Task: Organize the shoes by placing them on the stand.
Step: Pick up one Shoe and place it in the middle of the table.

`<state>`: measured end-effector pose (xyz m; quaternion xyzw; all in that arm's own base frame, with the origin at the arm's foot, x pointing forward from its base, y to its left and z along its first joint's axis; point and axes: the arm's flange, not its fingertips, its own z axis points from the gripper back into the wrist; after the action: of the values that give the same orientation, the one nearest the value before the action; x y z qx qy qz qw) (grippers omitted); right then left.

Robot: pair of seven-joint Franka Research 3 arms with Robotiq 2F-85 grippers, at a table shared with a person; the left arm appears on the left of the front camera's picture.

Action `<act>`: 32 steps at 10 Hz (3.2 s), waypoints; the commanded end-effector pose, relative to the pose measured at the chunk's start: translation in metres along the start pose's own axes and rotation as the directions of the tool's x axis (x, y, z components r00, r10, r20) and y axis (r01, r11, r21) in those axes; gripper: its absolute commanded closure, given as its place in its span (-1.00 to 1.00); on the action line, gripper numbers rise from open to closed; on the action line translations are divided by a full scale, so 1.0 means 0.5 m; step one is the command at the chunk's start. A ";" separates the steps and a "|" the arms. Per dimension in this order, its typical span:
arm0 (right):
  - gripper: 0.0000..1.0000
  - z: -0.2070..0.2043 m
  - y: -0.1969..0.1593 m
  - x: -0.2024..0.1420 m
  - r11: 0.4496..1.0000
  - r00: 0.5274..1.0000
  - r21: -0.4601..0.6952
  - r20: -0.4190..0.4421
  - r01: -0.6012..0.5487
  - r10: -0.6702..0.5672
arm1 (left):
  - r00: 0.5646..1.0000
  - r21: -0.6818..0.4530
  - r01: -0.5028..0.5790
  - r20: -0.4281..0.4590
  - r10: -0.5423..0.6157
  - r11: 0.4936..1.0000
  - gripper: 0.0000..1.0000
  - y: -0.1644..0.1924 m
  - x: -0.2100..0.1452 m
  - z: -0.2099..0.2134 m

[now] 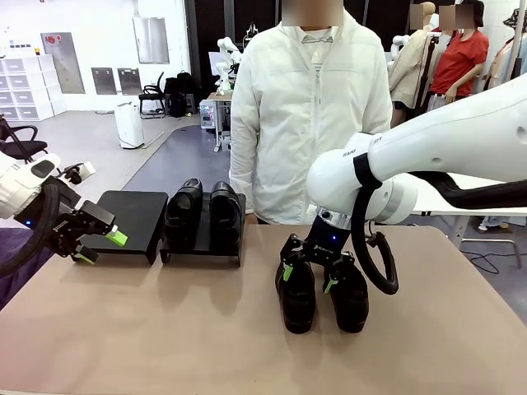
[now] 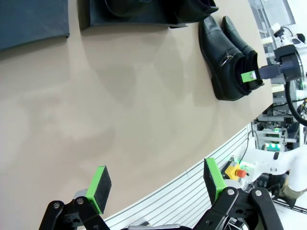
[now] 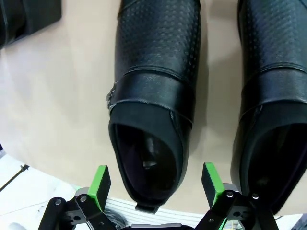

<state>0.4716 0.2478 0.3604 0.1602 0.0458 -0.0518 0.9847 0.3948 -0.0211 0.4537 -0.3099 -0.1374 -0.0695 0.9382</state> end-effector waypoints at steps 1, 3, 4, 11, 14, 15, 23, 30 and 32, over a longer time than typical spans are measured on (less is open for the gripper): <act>-1.00 -0.008 0.013 0.018 0.997 0.997 -0.021 -0.003 0.075 -0.075 | 1.000 0.001 -0.004 -0.005 0.004 1.000 -1.00 0.003 -0.001 0.003; 0.03 -0.010 0.006 0.016 0.996 0.996 -0.014 -0.014 0.084 -0.084 | 1.000 0.001 -0.004 -0.005 0.004 1.000 -1.00 0.003 -0.001 0.003; 1.00 -0.012 0.005 0.017 0.996 0.996 -0.012 -0.019 0.083 -0.084 | 1.000 0.001 -0.004 -0.005 0.004 1.000 -1.00 0.003 -0.001 0.003; 1.00 -0.020 -0.008 0.021 0.997 0.996 -0.019 -0.049 0.079 -0.080 | 1.000 0.001 -0.004 -0.005 0.004 1.000 -1.00 0.003 -0.001 0.003; 1.00 -0.020 -0.011 0.019 0.997 0.996 -0.016 -0.055 0.070 -0.070 | 1.000 0.001 -0.004 -0.005 0.004 1.000 -1.00 0.003 -0.001 0.003; 1.00 -0.018 -0.010 0.015 0.998 0.997 -0.017 -0.061 0.053 -0.054 | 1.000 0.001 -0.004 -0.005 0.004 1.000 -1.00 0.003 -0.001 0.003; 1.00 0.324 -0.102 -0.201 0.979 0.989 0.140 0.044 -0.145 0.140 | 1.000 0.001 -0.004 -0.005 0.004 1.000 -1.00 0.003 -0.001 0.003; 1.00 0.253 -0.098 -0.268 0.983 0.985 0.075 -0.017 -0.168 0.169 | 1.000 0.001 -0.004 -0.005 0.004 1.000 -1.00 0.003 -0.001 0.003; 1.00 0.167 0.023 -0.348 0.977 0.977 0.067 -0.044 -0.203 0.206 | 1.000 0.001 -0.004 -0.005 0.004 1.000 -1.00 0.003 -0.001 0.003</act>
<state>0.3176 0.2104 0.4660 0.1942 0.0568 0.0538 0.9778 0.3947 -0.0210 0.4533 -0.3100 -0.1370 -0.0693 0.9382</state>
